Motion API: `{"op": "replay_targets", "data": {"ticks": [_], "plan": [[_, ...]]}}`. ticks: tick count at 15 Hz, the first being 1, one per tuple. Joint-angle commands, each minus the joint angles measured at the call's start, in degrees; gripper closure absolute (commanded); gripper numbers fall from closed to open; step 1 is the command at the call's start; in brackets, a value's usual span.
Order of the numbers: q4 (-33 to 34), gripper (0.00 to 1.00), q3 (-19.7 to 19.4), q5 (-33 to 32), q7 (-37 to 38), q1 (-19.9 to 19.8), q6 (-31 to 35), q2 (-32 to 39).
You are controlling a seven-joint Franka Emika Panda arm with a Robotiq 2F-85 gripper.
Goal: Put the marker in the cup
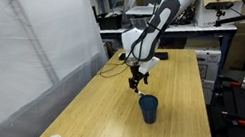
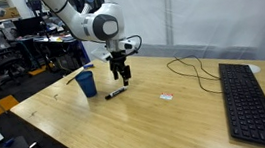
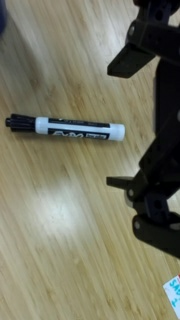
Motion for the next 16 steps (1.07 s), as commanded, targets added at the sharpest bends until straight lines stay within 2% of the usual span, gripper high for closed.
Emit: {"op": "replay_targets", "data": {"ticks": [1, 5, 7, 16], "plan": [[-1.2, 0.0, 2.6, 3.4, -3.9, -2.4, 2.0, -0.6], [-2.2, 0.0, 2.9, 3.1, -3.9, -1.4, 2.3, -0.3], [-1.0, 0.0, 2.3, 2.3, -2.5, -0.7, 0.0, 0.3], [-1.1, 0.0, 2.3, 2.3, -2.5, -0.6, 0.0, 0.6]]}}
